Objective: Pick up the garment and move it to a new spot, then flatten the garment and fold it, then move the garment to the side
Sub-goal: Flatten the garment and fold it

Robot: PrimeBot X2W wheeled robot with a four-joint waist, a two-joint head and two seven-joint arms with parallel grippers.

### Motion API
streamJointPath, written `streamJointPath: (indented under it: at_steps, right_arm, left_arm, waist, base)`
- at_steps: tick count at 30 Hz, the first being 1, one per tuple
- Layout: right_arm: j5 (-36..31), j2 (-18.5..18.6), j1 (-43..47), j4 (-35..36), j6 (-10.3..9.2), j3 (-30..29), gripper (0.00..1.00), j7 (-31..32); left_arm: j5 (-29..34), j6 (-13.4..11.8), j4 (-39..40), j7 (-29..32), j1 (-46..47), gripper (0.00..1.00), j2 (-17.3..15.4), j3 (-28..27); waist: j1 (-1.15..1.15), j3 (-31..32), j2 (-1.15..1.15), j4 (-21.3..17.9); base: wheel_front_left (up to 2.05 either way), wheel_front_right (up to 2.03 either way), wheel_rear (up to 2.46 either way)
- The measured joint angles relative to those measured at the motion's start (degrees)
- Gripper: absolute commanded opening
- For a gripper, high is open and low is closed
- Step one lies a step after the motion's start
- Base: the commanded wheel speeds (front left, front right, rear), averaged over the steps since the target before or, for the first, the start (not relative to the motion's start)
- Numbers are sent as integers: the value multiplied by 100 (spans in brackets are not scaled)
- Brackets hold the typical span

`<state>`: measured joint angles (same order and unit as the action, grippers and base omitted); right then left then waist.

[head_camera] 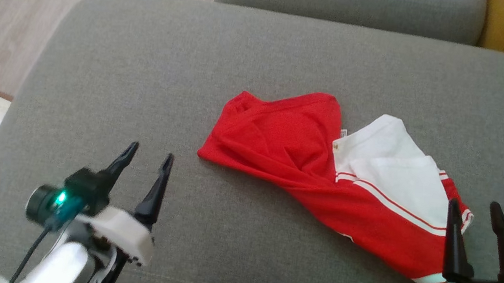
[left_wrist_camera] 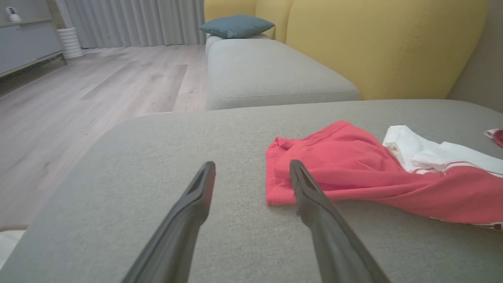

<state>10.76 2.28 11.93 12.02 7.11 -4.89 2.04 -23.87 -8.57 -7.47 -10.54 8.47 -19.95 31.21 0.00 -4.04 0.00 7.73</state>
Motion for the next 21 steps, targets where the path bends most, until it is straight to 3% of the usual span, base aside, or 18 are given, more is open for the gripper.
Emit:
streamJointPath:
  at_steps: [7, 14, 21]
  right_arm:
    - [-20, 0, -260, 73, 0, 91, 100, 42]
    - [-26, 1, -505, 59, 0, 135, 100, 48]
    - [-26, 2, -664, 21, 0, 178, 100, 38]
  left_arm:
    - [-157, 524, -416, 612, 995, 100, 213, 342]
    - [-498, 1020, -1671, 1237, 1683, 100, 509, 515]
    - [-612, 1268, -2698, 1271, 2177, 100, 647, 519]
  waist:
    - [0, -428, 0, -99]
    - [0, -875, 0, -315]
    - [0, -1112, 0, -531]
  base:
    - [0, 0, 0]
    - [0, 0, 0]
    - [0, 0, 0]
